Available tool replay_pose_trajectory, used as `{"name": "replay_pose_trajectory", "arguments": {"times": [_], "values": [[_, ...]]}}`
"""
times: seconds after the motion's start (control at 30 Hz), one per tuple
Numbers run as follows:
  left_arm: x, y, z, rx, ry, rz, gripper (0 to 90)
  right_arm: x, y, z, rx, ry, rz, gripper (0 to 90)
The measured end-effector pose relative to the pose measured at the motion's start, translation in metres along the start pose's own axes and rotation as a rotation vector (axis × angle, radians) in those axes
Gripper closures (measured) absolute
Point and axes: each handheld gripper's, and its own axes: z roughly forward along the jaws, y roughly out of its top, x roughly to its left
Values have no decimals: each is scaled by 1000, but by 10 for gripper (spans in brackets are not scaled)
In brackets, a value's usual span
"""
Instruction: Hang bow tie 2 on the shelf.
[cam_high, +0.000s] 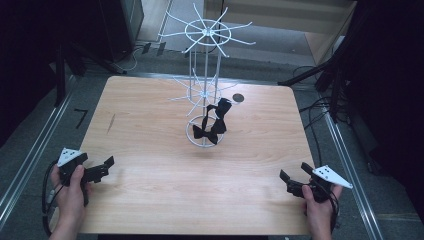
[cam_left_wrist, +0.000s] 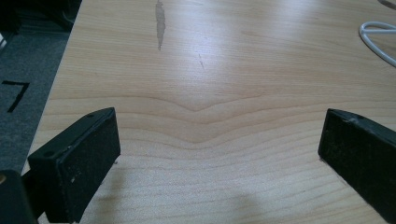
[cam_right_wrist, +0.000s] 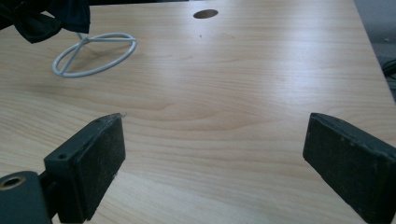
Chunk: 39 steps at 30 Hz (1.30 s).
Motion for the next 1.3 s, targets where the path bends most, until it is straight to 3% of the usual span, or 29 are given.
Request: {"name": "replay_pose_trajectory", "arguments": {"times": [0.6, 0.8, 1.3], "values": [[0, 0, 0, 0, 0, -1, 0, -37, -25, -41, 8, -75, 71, 62], [0, 0, 0, 2, 0, -3, 0, -40, -26, -46, 5, -82, 100, 68], [0, 0, 0, 4, 1, -2, 0, -41, -33, -42, 37, -80, 99, 74]]}}
